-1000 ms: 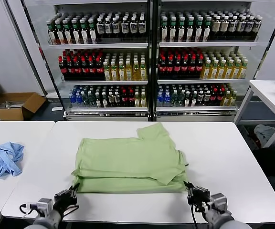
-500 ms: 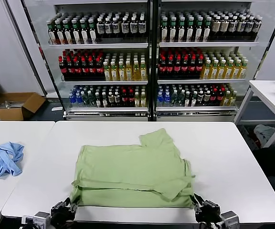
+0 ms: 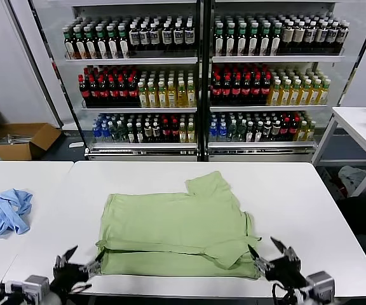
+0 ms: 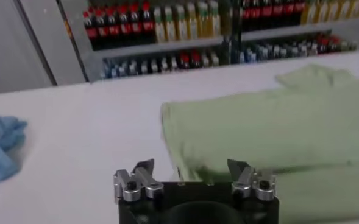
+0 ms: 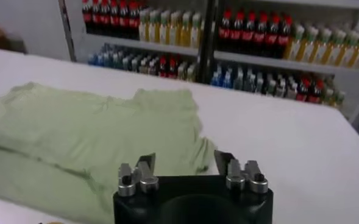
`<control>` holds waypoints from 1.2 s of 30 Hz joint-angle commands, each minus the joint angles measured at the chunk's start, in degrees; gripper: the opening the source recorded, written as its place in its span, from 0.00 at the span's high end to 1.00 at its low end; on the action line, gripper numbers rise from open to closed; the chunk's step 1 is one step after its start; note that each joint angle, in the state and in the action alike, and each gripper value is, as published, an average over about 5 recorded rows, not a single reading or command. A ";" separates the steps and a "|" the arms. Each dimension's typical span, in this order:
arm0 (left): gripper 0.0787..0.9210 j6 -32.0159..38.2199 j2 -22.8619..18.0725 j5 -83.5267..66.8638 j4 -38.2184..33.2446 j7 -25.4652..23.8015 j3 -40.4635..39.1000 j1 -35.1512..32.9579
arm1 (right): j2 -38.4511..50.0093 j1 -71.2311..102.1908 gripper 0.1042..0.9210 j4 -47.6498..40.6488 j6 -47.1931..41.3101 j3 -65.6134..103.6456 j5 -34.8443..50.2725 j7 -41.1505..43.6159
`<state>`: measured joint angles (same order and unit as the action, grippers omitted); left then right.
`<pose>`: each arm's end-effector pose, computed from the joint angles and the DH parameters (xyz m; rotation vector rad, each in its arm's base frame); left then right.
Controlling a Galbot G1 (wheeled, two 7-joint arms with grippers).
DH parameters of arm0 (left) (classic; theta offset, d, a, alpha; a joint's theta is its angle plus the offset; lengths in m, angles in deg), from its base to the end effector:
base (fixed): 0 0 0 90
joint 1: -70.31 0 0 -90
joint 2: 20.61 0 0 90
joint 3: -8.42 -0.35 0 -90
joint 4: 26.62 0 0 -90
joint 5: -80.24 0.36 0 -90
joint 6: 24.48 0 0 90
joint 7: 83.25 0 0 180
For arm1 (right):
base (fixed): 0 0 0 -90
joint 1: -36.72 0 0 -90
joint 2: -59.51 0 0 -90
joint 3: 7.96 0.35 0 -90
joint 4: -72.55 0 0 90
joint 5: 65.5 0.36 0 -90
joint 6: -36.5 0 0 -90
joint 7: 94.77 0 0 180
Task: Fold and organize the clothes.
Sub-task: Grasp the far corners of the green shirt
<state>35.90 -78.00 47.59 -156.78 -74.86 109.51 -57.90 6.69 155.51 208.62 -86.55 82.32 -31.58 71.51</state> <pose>0.1684 0.1081 -0.2226 -0.1073 -2.6528 -0.1159 0.1844 -0.0558 -0.1830 0.3060 -2.7316 0.1654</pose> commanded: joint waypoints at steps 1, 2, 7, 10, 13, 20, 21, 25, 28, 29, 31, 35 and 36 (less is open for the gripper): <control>0.13 1.33 2.38 -6.59 15.95 0.50 -6.54 24.20 | -0.97 -32.90 0.14 -20.14 -0.15 -12.86 4.42 -0.83; 0.12 1.39 2.40 -6.43 17.56 0.25 -7.50 25.89 | -1.74 -36.10 0.13 -22.84 -0.14 -14.57 4.58 -0.82; 0.12 2.47 2.90 -6.30 26.22 -1.54 -12.62 34.08 | -6.79 -47.91 0.12 -34.44 -0.11 -22.99 3.67 -0.50; 0.12 2.84 3.13 -6.11 32.29 -2.90 -15.72 38.82 | -10.40 -53.21 0.12 -40.76 -0.08 -27.61 2.72 -0.18; 0.12 3.18 3.13 -5.61 37.86 -4.52 -18.30 43.13 | -14.03 -57.85 0.12 -47.72 -0.06 -30.67 2.10 -0.06; 0.12 3.34 2.00 -4.89 44.79 -8.42 -22.07 48.53 | -21.22 -63.71 0.12 -63.99 1.12 -31.68 -0.59 0.36; 0.12 3.44 1.94 -4.59 45.69 -8.94 -22.60 49.24 | -21.95 -64.19 0.12 -65.76 1.29 -31.55 -0.74 0.49; 0.12 3.51 1.89 -3.26 50.19 -10.84 -24.48 52.37 | -24.23 -65.42 0.12 -71.92 2.17 -31.33 -2.64 1.28; 0.12 2.98 1.94 -1.76 53.21 -12.57 -25.41 54.06 | -25.56 -65.81 0.12 -75.96 3.25 -31.19 -4.81 1.69; 0.12 2.73 1.95 -1.30 54.17 -13.20 -25.58 54.46 | -25.95 -65.88 0.12 -77.06 3.58 -31.07 -5.30 1.72; 0.12 2.35 1.95 -0.82 55.55 -14.46 -25.70 54.97 | -26.48 -65.95 0.12 -78.60 4.16 -30.79 -5.84 1.72; 0.12 2.01 2.03 -0.11 57.48 -17.37 -25.68 55.42 | -26.82 -65.86 0.12 -80.50 5.58 -30.55 -6.93 2.44; 0.12 1.98 2.06 0.01 57.79 -18.01 -25.69 55.41 | -26.87 -65.81 0.12 -80.80 5.94 -30.48 -7.04 2.71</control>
<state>38.33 -76.07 45.66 -108.59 -86.64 86.65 -8.18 -16.47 93.91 139.40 -82.58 53.30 -35.92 73.42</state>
